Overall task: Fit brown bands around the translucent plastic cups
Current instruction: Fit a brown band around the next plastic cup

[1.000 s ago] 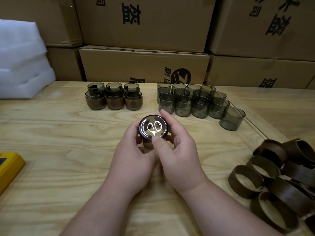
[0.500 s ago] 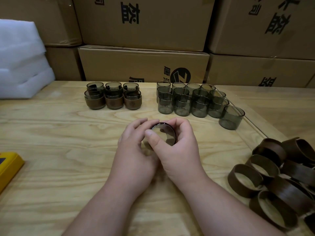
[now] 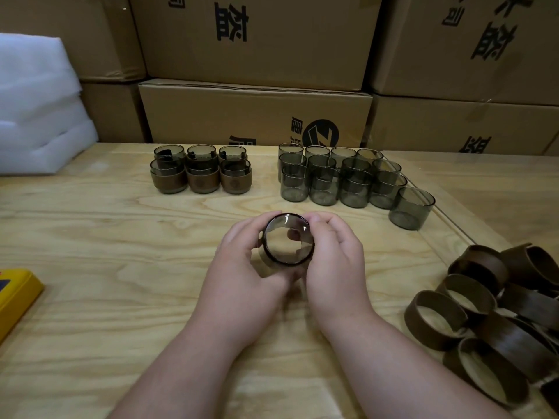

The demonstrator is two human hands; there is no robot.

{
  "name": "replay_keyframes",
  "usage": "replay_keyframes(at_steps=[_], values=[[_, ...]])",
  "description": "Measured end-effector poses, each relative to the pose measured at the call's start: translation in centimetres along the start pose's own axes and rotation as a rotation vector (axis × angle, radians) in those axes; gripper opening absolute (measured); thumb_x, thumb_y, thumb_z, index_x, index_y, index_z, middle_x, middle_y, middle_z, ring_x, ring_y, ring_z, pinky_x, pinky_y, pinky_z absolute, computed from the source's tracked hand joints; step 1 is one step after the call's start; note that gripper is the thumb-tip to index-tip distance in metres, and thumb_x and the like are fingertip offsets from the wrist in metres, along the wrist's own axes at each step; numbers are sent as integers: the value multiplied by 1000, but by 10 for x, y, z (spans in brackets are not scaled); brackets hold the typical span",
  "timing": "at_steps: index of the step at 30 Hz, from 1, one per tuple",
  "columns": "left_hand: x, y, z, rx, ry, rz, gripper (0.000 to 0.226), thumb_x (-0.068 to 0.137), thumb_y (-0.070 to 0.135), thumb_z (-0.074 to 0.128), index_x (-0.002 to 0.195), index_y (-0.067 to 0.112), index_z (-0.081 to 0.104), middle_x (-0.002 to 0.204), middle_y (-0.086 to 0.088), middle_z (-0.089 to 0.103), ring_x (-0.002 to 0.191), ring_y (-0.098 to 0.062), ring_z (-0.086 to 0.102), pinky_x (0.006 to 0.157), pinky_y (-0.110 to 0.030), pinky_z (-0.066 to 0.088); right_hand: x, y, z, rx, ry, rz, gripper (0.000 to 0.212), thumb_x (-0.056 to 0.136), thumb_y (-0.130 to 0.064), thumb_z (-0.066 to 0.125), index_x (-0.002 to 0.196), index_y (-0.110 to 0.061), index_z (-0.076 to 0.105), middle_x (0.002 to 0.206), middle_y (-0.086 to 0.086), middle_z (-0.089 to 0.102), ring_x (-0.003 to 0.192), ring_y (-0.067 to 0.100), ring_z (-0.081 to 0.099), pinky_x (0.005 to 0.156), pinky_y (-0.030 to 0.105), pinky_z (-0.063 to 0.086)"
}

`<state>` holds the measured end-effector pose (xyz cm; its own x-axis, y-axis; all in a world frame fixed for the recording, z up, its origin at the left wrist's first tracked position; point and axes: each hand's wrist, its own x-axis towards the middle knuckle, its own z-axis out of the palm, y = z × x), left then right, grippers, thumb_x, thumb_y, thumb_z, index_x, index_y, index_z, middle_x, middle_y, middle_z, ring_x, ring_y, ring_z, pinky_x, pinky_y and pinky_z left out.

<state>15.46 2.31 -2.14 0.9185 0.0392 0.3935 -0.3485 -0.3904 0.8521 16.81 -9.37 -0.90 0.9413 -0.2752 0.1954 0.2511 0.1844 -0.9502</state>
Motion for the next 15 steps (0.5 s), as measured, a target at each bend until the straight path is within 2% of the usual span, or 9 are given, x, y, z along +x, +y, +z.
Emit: replay_keyframes(at_steps=[2, 4, 7, 8, 10, 12, 13, 15], values=[[0, 0, 0, -34, 12, -25, 72, 68, 25, 93, 127, 51, 61, 123, 30, 61, 116, 8, 57, 91, -18, 47, -1, 0, -1, 23, -28, 7, 22, 84, -28, 53, 76, -24, 73, 81, -2, 75, 77, 10, 69, 68, 27, 54], [0, 0, 0, -69, 28, -42, 73, 67, 27, 93, 126, 53, 58, 120, 31, 65, 111, 7, 59, 82, -14, 46, -1, 0, -2, 38, -55, 4, 21, 82, -26, 53, 83, -20, 74, 83, -2, 76, 76, 6, 69, 63, 20, 52], [1, 1, 0, -116, 43, -55, 71, 67, 24, 94, 121, 51, 57, 114, 32, 67, 104, 3, 62, 76, -16, 47, -2, -1, -1, 34, -109, -17, 24, 82, -28, 57, 97, -16, 71, 92, -3, 77, 83, 5, 70, 66, 17, 52], [1, 1, -1, -125, 42, -60, 70, 66, 24, 93, 120, 52, 58, 113, 31, 68, 103, 1, 63, 77, -20, 48, -3, 0, -1, 15, -136, -26, 29, 80, -33, 61, 104, -18, 69, 100, -2, 76, 90, 7, 71, 73, 20, 55], [0, 2, -2, -125, 19, -58, 67, 64, 27, 86, 120, 53, 59, 115, 30, 69, 103, -1, 65, 79, -25, 50, -7, 3, -1, -51, -207, -44, 56, 71, -48, 72, 122, -28, 62, 116, -3, 72, 106, 11, 70, 88, 27, 57], [0, 3, -3, -98, -24, -29, 67, 68, 20, 80, 124, 52, 60, 119, 28, 69, 107, -1, 66, 88, -31, 54, -10, 2, 0, -134, -233, -50, 74, 63, -56, 77, 130, -36, 56, 118, -9, 71, 108, 7, 69, 91, 25, 56], [-1, 2, -3, -80, -37, -10, 68, 71, 14, 79, 125, 51, 60, 122, 27, 69, 110, -2, 66, 93, -32, 53, -10, 2, 1, -182, -216, -67, 72, 62, -57, 78, 128, -37, 58, 115, -12, 72, 106, 5, 69, 90, 24, 56], [-1, 2, -3, -33, -39, 22, 68, 74, 10, 78, 123, 54, 60, 122, 27, 68, 113, -1, 63, 92, -17, 47, -8, 0, 0, -219, -180, -102, 49, 70, -48, 80, 115, -32, 67, 107, -9, 74, 103, 12, 69, 90, 34, 57]])
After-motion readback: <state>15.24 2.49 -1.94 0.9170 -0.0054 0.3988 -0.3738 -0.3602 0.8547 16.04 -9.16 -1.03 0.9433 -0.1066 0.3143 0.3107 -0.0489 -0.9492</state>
